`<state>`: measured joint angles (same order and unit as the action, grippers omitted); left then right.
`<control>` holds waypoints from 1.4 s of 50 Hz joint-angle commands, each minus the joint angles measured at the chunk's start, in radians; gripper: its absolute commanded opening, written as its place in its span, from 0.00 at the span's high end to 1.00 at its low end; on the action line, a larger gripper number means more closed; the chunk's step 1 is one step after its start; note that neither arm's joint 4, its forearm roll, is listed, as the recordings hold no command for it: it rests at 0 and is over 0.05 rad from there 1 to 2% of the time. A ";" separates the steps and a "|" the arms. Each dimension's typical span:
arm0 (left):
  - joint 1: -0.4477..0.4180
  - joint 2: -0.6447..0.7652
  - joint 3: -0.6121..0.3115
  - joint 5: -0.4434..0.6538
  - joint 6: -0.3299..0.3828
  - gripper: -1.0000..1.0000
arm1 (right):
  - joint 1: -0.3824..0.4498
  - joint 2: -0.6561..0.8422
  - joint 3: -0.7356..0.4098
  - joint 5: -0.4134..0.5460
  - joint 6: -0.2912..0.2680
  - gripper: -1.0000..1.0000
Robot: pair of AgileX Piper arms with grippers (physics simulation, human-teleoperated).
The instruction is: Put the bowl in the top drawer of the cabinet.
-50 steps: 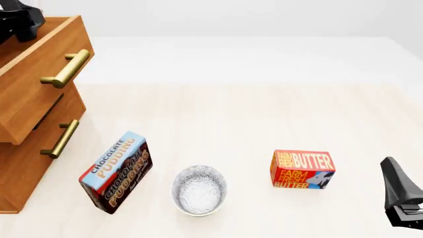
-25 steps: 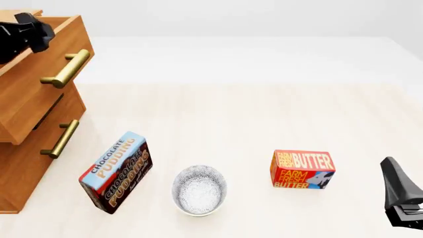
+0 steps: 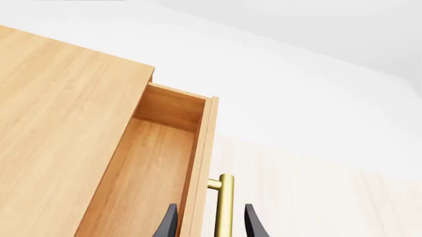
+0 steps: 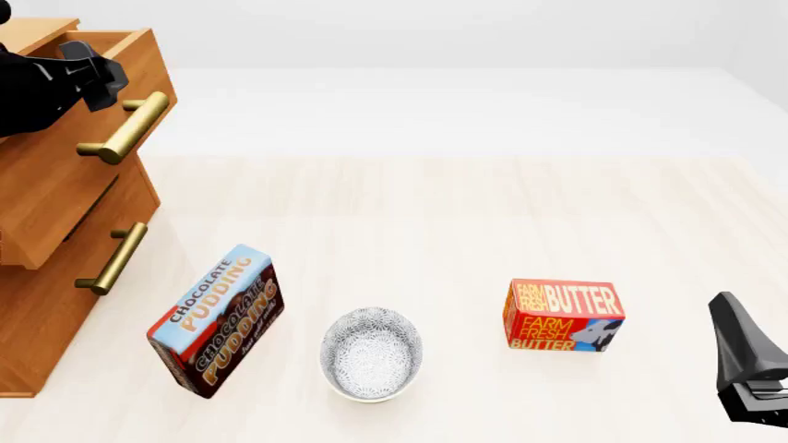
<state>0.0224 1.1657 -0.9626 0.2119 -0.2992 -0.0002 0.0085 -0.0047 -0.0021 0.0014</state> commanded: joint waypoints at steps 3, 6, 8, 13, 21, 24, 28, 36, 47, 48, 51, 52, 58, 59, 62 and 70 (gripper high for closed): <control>-0.040 0.052 0.035 -0.010 -0.021 0.00 | 0.000 -0.001 0.000 0.000 0.000 0.00; -0.061 0.058 0.045 -0.012 -0.022 0.00 | 0.000 -0.001 0.000 0.000 0.000 0.00; -0.064 0.057 0.048 -0.011 -0.018 0.00 | 0.000 -0.001 0.000 0.000 0.000 0.00; -0.095 0.060 0.054 -0.004 -0.033 0.00 | 0.000 -0.001 0.000 0.000 0.000 0.00; -0.134 0.073 0.064 -0.002 -0.061 0.00 | 0.000 -0.001 0.000 0.000 0.000 0.00; -0.151 0.071 0.068 0.000 -0.074 0.00 | 0.000 -0.001 0.000 0.000 0.000 0.00; -0.162 0.069 0.073 0.000 -0.081 0.00 | 0.000 -0.001 0.000 0.000 0.000 0.00; -0.206 0.065 0.087 -0.008 -0.102 0.00 | 0.000 -0.001 0.000 0.000 0.000 0.00; -0.244 0.065 0.103 -0.023 -0.118 0.00 | 0.000 -0.001 0.000 0.000 0.000 0.00; -0.251 0.062 0.106 -0.023 -0.122 0.00 | 0.000 -0.001 0.000 0.000 0.000 0.00; -0.259 0.060 0.107 -0.024 -0.125 0.00 | 0.000 -0.001 0.000 0.000 0.000 0.00; -0.259 0.060 0.107 -0.024 -0.125 0.00 | 0.000 -0.001 0.000 0.000 0.000 0.00; -0.272 0.066 0.109 -0.031 -0.126 0.00 | 0.000 -0.001 0.000 0.000 0.000 0.00; -0.278 0.066 0.110 -0.032 -0.129 0.00 | 0.000 -0.001 0.000 0.000 0.000 0.00; -0.283 0.063 0.109 -0.030 -0.125 0.00 | 0.000 -0.001 0.000 0.000 0.000 0.00; -0.316 0.062 0.111 -0.036 -0.130 0.00 | 0.000 -0.001 0.000 0.000 0.000 0.00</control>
<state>-0.2351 1.1774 -0.9652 0.1973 -0.5188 -0.0002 0.0085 -0.0047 -0.0021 0.0013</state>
